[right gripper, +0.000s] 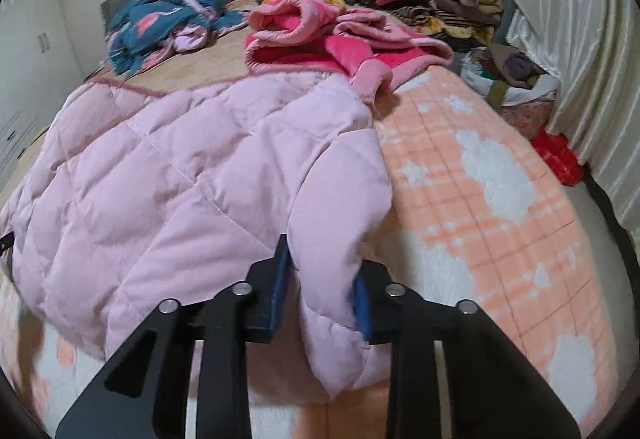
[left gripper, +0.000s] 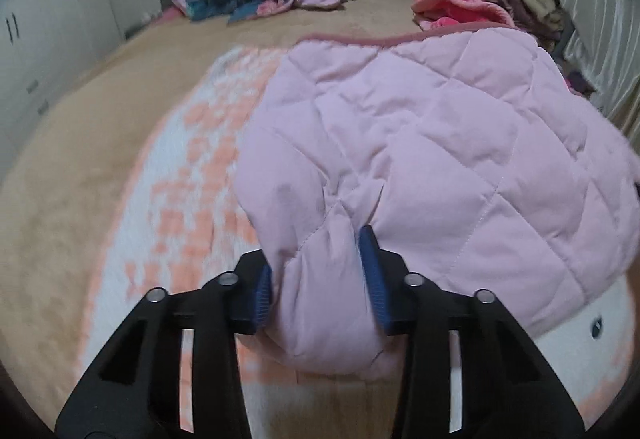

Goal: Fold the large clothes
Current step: 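Grasp the folded jacket edge with both tools, then open the right tool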

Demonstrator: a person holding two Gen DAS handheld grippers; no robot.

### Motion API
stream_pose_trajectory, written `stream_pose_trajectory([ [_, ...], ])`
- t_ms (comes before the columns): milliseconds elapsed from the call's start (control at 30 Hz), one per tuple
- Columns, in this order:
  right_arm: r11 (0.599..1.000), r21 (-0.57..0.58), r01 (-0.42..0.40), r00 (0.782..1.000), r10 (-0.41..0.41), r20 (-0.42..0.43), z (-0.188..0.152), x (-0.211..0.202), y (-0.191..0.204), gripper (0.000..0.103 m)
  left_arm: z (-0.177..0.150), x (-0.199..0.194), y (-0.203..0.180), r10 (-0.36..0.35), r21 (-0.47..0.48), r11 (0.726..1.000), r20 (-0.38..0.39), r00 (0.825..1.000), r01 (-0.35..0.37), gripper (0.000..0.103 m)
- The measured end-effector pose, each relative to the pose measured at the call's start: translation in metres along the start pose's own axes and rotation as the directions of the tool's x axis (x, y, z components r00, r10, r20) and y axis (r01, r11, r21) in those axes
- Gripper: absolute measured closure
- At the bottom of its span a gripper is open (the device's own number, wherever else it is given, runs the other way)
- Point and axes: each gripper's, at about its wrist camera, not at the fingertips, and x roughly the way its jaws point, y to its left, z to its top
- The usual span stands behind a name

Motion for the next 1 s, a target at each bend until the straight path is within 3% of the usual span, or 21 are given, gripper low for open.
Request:
stream_pose_trajectory([
  [233, 0.995, 0.084, 0.055, 0.998, -0.051, -0.048, 0.028, 0.034, -0.005, 0.079, 0.033, 0.029, 0.004, 0.024, -0.041, 0.999, -0.038, 0.999, -0.025, 0.073],
  [600, 0.993, 0.079, 0.092, 0.992, -0.084, -0.097, 0.026, 0.061, -0.007, 0.074, 0.040, 0.036, -0.001, 0.059, -0.031, 0.998, -0.039, 0.997, -0.061, 0.070],
  [700, 0.992, 0.040, 0.121, 0.988, -0.116, -0.103, 0.025, 0.056, -0.005, 0.063, 0.039, 0.027, 0.002, 0.065, -0.041, 0.997, -0.027, 0.998, -0.066, 0.063],
  [767, 0.991, 0.049, 0.126, 0.988, -0.121, -0.094, 0.024, 0.046, -0.008, 0.044, 0.039, 0.021, 0.006, 0.052, -0.059, 0.997, -0.030, 0.998, -0.054, 0.057],
  [867, 0.994, 0.066, 0.085, 0.996, -0.082, -0.044, 0.019, 0.023, -0.010, 0.025, 0.038, 0.010, 0.010, 0.045, -0.071, 0.996, -0.018, 0.999, -0.047, 0.040],
  [933, 0.996, 0.066, 0.068, 0.998, -0.067, -0.014, 0.016, 0.009, -0.009, 0.013, 0.037, -0.002, 0.011, 0.040, -0.073, 0.996, 0.000, 0.999, -0.040, 0.036],
  [1000, 0.996, 0.069, 0.048, 0.999, -0.050, 0.023, 0.013, -0.008, -0.008, 0.010, 0.037, -0.012, 0.011, 0.045, -0.070, 0.997, 0.013, 0.999, -0.044, 0.030],
])
